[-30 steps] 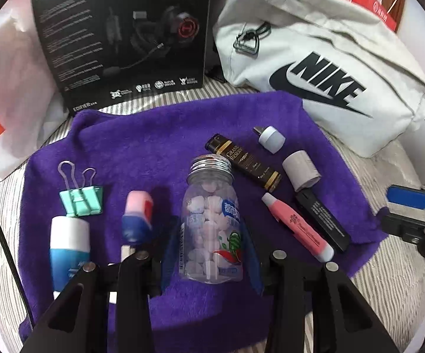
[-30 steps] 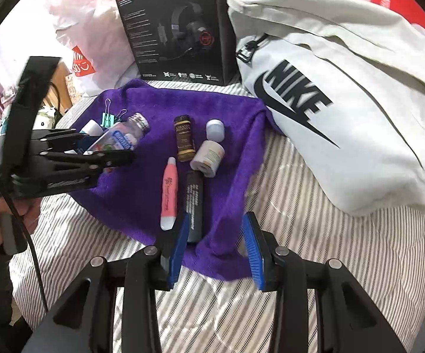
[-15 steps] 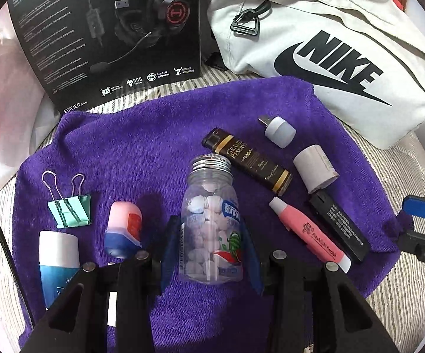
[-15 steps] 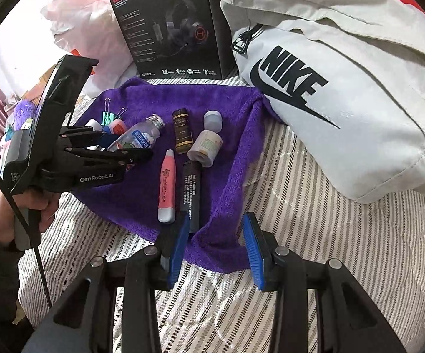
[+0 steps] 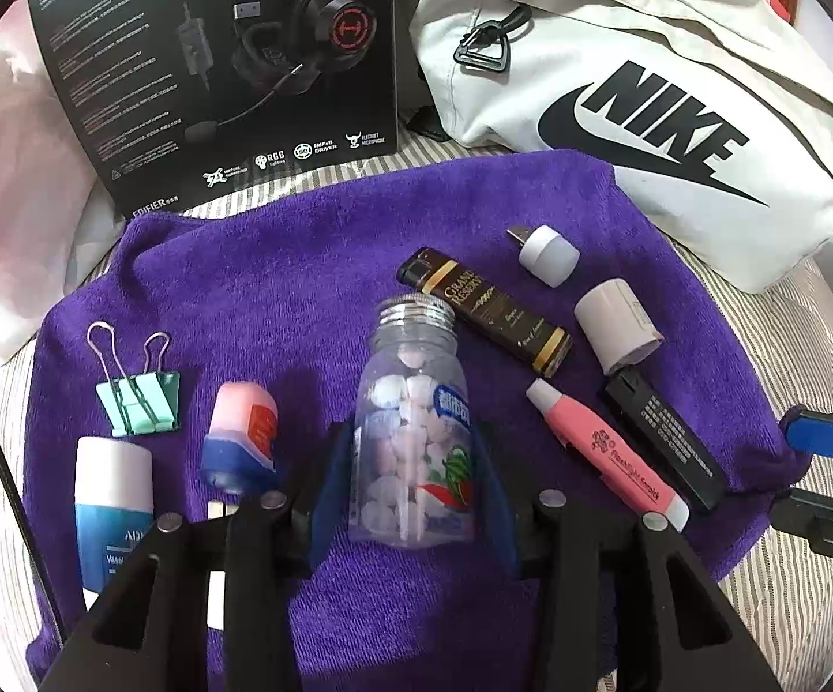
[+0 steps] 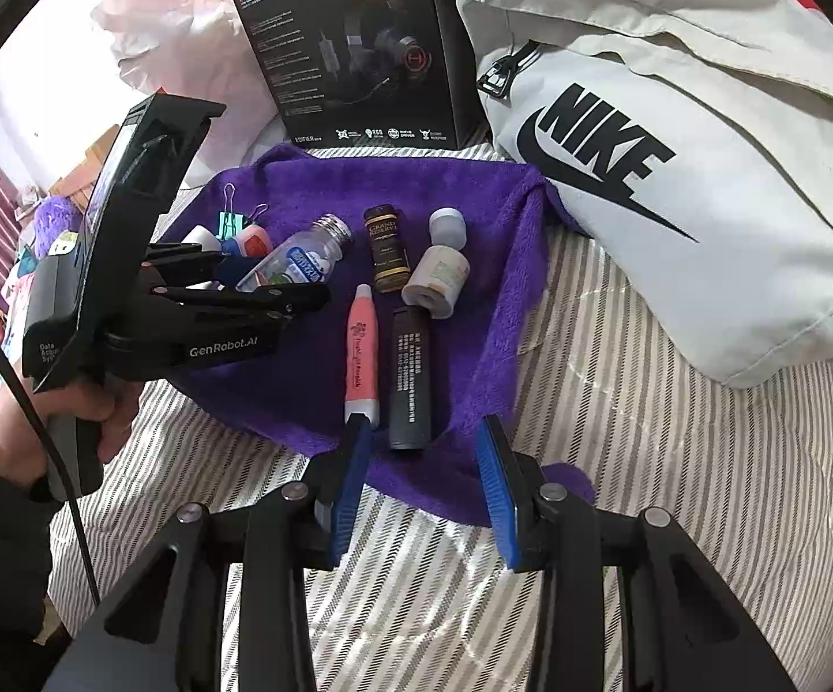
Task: Organize rigid objects
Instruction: 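Lower the tablet jar onto the towel beside the charger and open the left tool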
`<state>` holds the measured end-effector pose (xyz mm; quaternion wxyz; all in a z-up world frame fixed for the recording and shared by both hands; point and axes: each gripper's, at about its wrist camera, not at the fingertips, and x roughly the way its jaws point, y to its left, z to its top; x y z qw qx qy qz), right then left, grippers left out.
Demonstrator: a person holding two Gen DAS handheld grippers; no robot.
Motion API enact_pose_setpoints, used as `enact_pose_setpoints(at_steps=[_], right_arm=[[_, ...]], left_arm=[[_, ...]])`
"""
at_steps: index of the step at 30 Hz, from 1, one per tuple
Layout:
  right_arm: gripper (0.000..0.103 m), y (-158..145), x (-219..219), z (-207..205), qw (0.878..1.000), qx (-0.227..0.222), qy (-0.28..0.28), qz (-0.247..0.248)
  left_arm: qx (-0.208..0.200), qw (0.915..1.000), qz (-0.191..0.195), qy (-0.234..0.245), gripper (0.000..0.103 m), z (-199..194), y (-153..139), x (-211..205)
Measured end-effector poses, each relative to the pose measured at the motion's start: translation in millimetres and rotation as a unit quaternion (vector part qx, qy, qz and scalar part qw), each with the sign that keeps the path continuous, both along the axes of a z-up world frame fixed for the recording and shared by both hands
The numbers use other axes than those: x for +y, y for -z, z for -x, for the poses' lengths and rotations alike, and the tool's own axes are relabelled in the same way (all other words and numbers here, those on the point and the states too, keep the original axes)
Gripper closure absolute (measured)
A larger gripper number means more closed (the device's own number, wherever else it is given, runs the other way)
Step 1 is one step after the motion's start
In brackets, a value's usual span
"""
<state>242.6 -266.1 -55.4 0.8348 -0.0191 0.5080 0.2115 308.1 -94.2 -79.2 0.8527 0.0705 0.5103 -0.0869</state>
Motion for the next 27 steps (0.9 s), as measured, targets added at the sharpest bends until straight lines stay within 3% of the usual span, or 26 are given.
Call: enact_pose_setpoints(at_steps=[5, 7, 9, 14, 18, 24, 27], right_arm=[[0.065, -3.2, 0.0, 4.2, 1.0, -0.004, 0.006, 0.003], [0.065, -4.6, -2.2, 7.6, 1.0, -0.006, 0.012, 0.006], [0.064, -6.7, -4.8, 12.2, 1.0, -0.009, 0.02, 0.01], [0.043, -18.8, -11.2, 27.9, 0.999, -0.033, 0.041, 0.014], [0.035, -27.5, -16.0, 40.4, 0.998, -0.04, 0.055, 0.013], [0.021, -38.7, -17.7, 57.4, 0.995, -0.049, 0.083, 0.0], [0.009, -42.0, -12.5, 63.7, 0.994, -0.054, 0.097, 0.009]], left_arm=[[0.005, 1.0, -0.001, -0.007, 0.04, 7.2, 2.0, 3.4], [0.012, 0.9999, 0.008, -0.002, 0.028, 11.1, 3.0, 4.6], [0.013, 0.9999, -0.004, 0.009, 0.024, 17.3, 4.7, -1.0], [0.011, 0.9999, -0.002, 0.004, 0.024, 29.6, -1.1, -1.6], [0.002, 1.0, 0.008, -0.001, 0.022, 45.6, -13.5, 1.5], [-0.036, 0.9991, 0.019, -0.01, 0.002, 82.4, -39.9, 12.1], [-0.046, 0.9984, 0.025, -0.024, 0.0, 102.1, -51.2, 18.8]])
